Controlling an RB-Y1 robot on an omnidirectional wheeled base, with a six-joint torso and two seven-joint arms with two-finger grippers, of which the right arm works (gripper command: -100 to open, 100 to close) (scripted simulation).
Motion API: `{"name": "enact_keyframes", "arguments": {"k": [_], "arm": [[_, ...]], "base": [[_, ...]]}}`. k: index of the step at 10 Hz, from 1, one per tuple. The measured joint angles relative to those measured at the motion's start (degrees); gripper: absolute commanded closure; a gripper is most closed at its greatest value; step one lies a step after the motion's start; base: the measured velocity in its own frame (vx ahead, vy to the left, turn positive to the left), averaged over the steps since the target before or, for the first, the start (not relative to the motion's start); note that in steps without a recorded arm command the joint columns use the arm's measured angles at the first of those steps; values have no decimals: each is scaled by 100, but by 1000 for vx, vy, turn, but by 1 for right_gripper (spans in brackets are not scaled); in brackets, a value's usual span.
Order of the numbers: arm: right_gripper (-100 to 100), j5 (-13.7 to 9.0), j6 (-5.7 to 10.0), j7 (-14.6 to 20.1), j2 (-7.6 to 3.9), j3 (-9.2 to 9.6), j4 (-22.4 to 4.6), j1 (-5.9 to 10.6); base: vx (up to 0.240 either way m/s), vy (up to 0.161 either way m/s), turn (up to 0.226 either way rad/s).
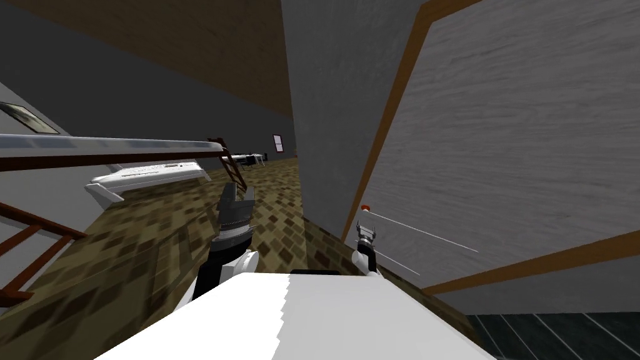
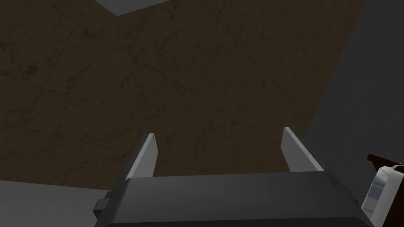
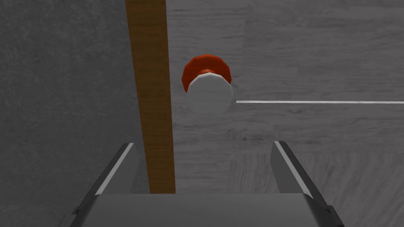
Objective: Pull the door open
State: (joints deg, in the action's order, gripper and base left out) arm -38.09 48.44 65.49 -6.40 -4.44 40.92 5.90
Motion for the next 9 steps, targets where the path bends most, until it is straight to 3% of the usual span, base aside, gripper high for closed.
{"name": "enact_keyframes", "arguments": {"k": [4,5,6,9], "arm": [[-100,-94,101,208,6,-23,-288,112],[-100,-99,119,304,-88,-10,-338,72],[-100,-121,40,383,-192,-15,-111,-129],[-100,-125,147,661,-381,20,-410,-83]], "base": [[10,-58,95],[210,-22,72],[159,-25,12],[136,-2,44]]}}
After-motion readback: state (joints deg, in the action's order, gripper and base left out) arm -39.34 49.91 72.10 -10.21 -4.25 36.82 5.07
